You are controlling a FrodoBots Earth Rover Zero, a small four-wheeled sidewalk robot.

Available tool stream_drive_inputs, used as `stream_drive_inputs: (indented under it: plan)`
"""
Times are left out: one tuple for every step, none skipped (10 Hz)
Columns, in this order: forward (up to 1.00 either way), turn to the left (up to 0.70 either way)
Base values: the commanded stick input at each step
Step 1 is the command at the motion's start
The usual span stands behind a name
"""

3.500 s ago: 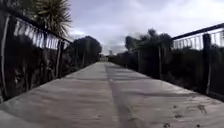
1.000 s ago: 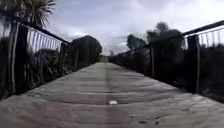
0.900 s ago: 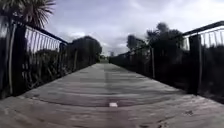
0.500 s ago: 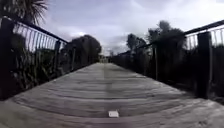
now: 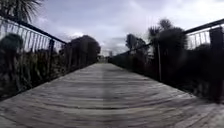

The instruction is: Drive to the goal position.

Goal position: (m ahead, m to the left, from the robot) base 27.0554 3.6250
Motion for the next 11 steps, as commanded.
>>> stream_drive_inputs:
  plan:
    - [0.7,0.0]
    - [0.7,0.0]
    - [0.7,0.0]
    - [0.7,0.0]
    - [0.48,0.0]
    - [0.08,0.0]
    - [0.07,0.0]
    - [0.07,0.0]
    - [0.06,0.0]
    - [0.06,0.0]
    - [0.06,0.0]
